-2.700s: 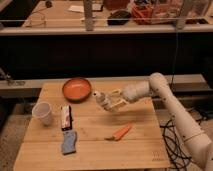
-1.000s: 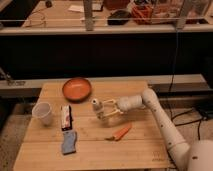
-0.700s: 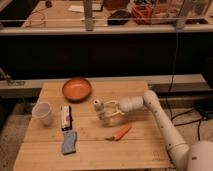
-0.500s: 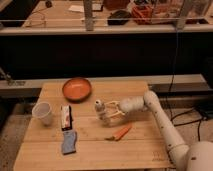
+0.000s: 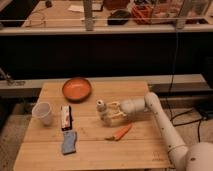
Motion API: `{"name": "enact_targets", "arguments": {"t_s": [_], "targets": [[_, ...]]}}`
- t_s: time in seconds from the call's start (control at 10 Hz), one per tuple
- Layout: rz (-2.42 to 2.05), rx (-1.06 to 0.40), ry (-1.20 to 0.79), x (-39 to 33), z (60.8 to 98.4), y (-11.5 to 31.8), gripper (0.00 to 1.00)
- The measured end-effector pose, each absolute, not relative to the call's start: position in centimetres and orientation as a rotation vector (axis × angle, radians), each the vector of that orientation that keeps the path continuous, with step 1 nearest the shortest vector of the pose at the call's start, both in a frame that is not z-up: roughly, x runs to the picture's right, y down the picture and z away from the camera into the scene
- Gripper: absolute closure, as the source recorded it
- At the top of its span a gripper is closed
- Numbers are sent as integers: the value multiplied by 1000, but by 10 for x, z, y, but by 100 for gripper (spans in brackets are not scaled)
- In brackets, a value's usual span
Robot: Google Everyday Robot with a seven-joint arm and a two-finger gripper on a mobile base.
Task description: Stand the bottle upright
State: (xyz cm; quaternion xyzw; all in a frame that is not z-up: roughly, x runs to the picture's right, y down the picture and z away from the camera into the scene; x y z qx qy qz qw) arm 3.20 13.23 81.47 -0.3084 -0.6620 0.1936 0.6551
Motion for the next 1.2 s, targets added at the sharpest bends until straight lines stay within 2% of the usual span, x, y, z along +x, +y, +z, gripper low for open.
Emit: {"name": "enact_targets", "arguments": {"t_s": [0.3,0.5,0.7,0.9,1.1,1.2], "targets": [[443,-690,-1502,37,817,133,98],[443,-687,-1494,41,817,133,89],[441,-685,-1474,45,818,133,66],[441,-683,-1457,48,819,133,48],[431,-689,-1421,53,819,133,26],[425,-695,-1414,52,819,133,21]]}}
